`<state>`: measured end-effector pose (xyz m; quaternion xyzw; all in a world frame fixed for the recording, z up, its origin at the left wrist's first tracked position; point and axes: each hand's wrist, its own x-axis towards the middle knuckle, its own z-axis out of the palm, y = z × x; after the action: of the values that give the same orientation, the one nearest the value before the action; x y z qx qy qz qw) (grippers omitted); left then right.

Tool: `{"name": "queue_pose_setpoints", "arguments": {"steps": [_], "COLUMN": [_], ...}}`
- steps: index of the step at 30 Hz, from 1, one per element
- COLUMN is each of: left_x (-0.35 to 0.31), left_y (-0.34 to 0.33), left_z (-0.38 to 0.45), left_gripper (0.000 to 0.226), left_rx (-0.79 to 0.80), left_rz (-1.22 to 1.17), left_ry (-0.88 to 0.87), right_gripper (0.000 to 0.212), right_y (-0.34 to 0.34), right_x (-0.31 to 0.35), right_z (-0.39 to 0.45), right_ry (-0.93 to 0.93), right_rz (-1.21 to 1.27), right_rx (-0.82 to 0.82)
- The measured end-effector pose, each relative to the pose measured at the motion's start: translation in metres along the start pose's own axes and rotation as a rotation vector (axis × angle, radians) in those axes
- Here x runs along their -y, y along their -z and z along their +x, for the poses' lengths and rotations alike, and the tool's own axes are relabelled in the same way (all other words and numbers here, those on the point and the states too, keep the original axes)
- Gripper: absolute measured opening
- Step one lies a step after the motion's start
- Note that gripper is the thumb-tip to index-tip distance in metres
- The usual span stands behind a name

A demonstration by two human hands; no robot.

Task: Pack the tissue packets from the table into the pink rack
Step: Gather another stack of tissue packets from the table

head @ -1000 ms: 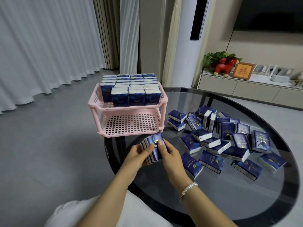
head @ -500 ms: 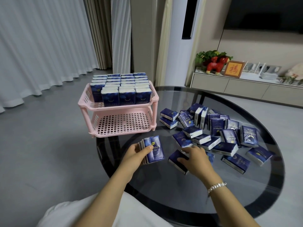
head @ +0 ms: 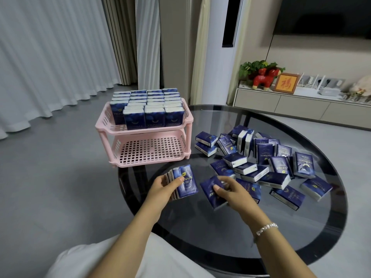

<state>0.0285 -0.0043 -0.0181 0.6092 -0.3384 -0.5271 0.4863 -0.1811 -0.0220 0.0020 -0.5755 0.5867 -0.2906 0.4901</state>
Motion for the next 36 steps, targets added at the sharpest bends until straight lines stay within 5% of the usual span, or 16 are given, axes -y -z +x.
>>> {"name": "queue_pose_setpoints", "arguments": {"steps": [4, 7, 11, 16, 22, 28, 36], "left_x": [0.001, 0.003, 0.005, 0.005, 0.006, 0.004, 0.001], "left_y": [0.001, 0.002, 0.003, 0.002, 0.002, 0.002, 0.004], "left_z": [0.0, 0.0, 0.001, 0.001, 0.001, -0.002, -0.004], "left_gripper": [0.078, 0.056, 0.05, 0.054, 0.061, 0.1, 0.108], "left_rx": [0.011, 0.011, 0.005, 0.021, 0.035, 0.062, 0.078], "left_rz": [-0.011, -0.028, -0.044, -0.055, -0.054, -0.1, -0.057], "left_ry": [0.012, 0.012, 0.011, 0.0, -0.011, -0.037, -0.061], "right_gripper": [0.048, 0.038, 0.025, 0.047, 0.014, 0.019, 0.025], "right_y": [-0.001, -0.005, -0.01, -0.015, -0.029, -0.049, -0.056], "right_x": [0.003, 0.01, 0.014, 0.018, 0.02, 0.013, 0.008], "right_z": [0.001, -0.001, -0.002, 0.0, 0.005, 0.003, 0.004], "right_ry": [-0.03, -0.035, -0.026, 0.055, 0.039, 0.058, 0.142], "right_rz": [0.362, 0.589, 0.694, 0.791, 0.906, 0.712, 0.533], "right_rx": [0.055, 0.126, 0.063, 0.062, -0.011, -0.024, 0.089]}}
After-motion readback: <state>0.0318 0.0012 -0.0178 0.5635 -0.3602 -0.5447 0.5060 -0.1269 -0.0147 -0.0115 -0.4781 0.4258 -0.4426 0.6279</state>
